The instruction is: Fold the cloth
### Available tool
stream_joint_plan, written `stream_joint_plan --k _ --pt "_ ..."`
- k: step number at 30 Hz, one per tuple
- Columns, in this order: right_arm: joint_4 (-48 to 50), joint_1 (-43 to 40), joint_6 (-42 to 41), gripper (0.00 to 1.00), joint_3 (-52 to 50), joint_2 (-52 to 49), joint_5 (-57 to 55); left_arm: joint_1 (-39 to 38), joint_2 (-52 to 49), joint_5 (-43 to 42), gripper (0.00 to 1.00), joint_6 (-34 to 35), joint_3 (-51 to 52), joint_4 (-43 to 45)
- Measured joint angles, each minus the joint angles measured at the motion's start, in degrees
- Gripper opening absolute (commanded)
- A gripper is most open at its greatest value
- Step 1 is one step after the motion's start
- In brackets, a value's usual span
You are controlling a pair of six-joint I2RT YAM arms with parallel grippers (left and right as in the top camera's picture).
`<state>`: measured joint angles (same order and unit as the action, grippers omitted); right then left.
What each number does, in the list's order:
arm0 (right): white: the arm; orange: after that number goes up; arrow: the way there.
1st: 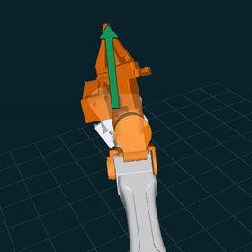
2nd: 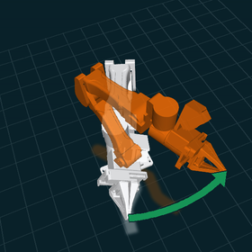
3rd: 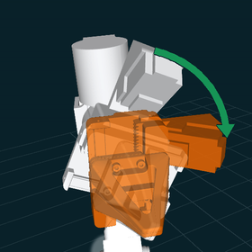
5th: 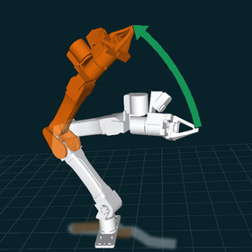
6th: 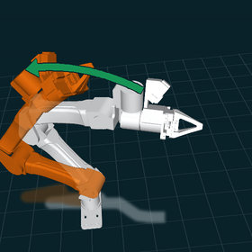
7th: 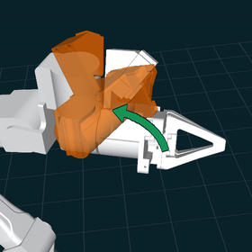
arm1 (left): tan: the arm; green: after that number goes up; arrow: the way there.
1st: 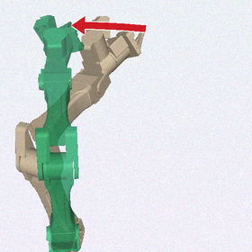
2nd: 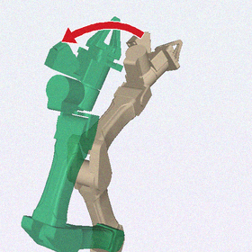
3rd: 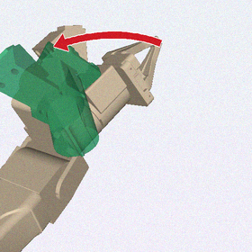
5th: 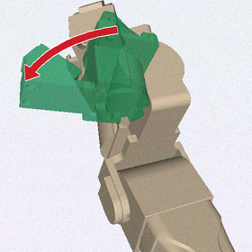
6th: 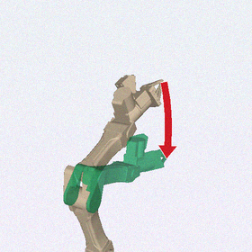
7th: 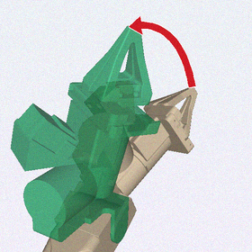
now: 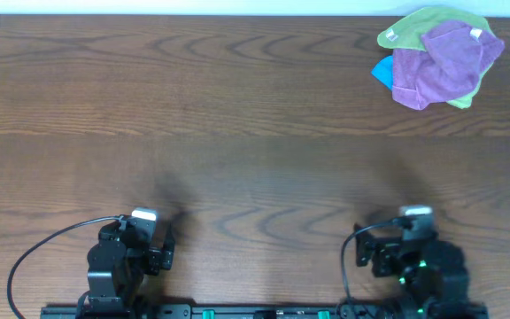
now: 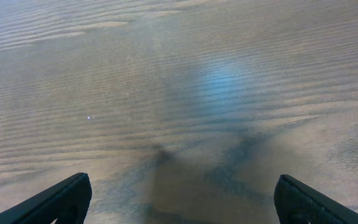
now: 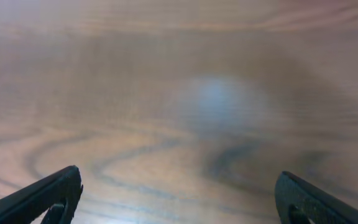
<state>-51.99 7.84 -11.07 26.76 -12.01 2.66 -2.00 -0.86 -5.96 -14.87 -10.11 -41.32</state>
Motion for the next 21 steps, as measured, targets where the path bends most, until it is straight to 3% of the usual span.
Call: stream_joint_plan --k 7,21 --pt "-0.6 -6.5 -2.1 0.99 21.2 -22.5 -1.4 0.0 0.0 0.0 0.95 0.0 0.0 0.0" --pt "-0.8 -12.5 -6.9 0.99 50.3 -59.1 -4.8 0.0 0.0 0.0 0.95 0.0 0.0 0.0"
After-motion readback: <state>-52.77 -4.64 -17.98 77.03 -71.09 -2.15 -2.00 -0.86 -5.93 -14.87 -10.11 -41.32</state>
